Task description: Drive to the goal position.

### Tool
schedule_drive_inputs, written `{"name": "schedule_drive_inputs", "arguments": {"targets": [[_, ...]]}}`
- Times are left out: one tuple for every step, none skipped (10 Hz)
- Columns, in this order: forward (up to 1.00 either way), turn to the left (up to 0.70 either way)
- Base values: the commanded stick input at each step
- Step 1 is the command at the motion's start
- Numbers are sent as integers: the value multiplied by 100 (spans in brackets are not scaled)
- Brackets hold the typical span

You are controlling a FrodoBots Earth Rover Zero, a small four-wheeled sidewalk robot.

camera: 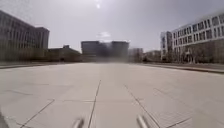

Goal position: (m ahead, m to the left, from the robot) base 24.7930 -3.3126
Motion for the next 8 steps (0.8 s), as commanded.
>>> {"name": "schedule_drive_inputs", "arguments": {"targets": [[70,18],[70,18],[70,19],[70,19],[70,19],[70,18],[70,17],[70,16]]}}
